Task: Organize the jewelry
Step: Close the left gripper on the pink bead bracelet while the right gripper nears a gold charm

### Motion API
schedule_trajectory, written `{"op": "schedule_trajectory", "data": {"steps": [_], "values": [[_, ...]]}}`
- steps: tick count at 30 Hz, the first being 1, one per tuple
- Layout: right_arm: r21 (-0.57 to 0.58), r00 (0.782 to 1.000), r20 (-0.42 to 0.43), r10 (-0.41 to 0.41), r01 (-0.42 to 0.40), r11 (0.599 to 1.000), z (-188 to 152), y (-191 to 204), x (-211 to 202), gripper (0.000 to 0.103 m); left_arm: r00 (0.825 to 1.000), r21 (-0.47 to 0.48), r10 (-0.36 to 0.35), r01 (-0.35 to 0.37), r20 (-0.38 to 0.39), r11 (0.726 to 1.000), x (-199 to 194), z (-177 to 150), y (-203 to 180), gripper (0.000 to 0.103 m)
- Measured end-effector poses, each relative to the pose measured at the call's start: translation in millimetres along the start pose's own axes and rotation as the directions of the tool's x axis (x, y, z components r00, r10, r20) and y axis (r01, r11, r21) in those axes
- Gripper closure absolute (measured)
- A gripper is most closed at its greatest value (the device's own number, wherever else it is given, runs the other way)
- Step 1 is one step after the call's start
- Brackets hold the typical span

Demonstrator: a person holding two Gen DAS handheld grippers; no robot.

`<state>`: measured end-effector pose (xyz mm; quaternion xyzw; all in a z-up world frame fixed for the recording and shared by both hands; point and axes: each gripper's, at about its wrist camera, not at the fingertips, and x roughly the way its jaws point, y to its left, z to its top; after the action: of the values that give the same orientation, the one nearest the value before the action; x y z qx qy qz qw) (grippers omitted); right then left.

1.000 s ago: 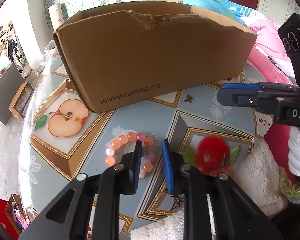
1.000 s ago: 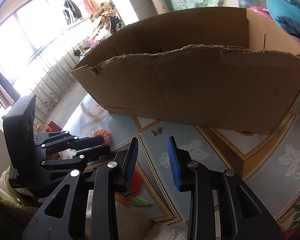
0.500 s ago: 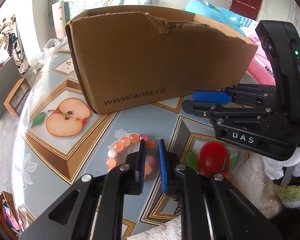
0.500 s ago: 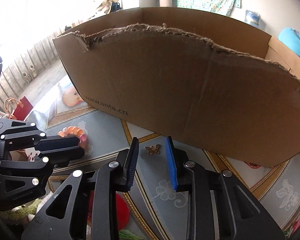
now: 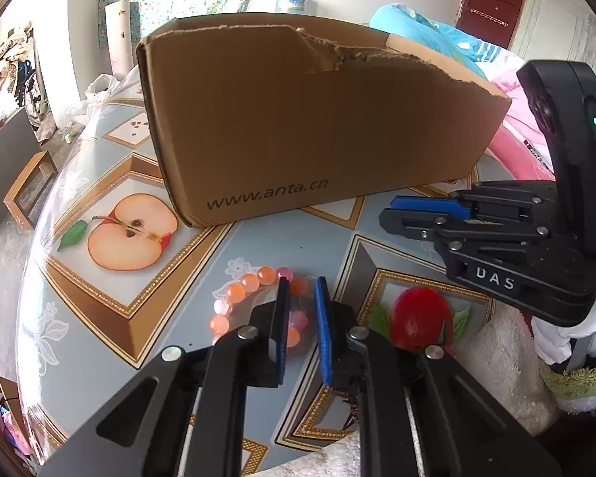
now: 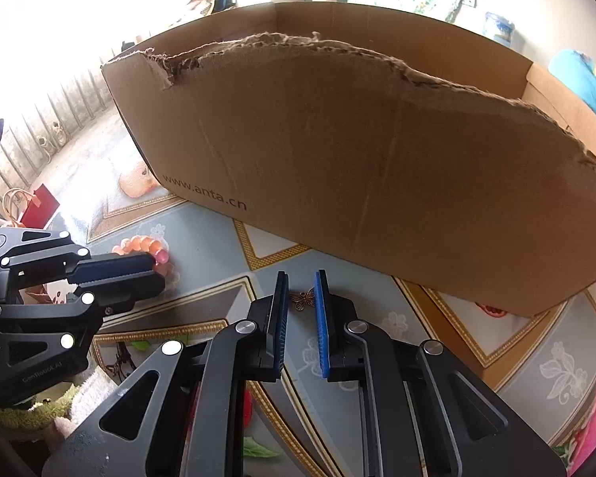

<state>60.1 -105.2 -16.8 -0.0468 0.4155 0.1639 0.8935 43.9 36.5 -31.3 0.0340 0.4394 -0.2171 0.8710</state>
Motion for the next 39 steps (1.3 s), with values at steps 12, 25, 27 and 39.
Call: {"op": "schedule_trajectory", "data": {"steps": [12,25,27,39], "values": [[0.113,0.998,-0.019,-0.068,0.069,0.991,-34.7,-26.6,-19.8,0.092,0.998,0.029,-0.069,0.069,-0.005,0.997,9.9,9.8,-18.9,0.091],[0.09,0.998,-0.047,0.04,-0.035,0.995,-24.8,-53.6,-8.9,0.085,0.996,0.068,-0.077,0.079,-0.034,0.995,16.6,17.6,-27.4,0.091],[0.062,0.997,-0.059,0.055,-0.052,0.997,-23.8,-55.5,-7.7,0.083,0.996,0.068,-0.081,0.083,-0.04,0.994,17.2,18.3,-27.0,0.091],[-0.079,0.996,-0.078,0.033,-0.039,0.996,-21.7,-53.1,3.2,0.088,0.994,0.075,-0.084,0.09,-0.075,0.993,23.7,25.9,-31.0,0.091]]}}
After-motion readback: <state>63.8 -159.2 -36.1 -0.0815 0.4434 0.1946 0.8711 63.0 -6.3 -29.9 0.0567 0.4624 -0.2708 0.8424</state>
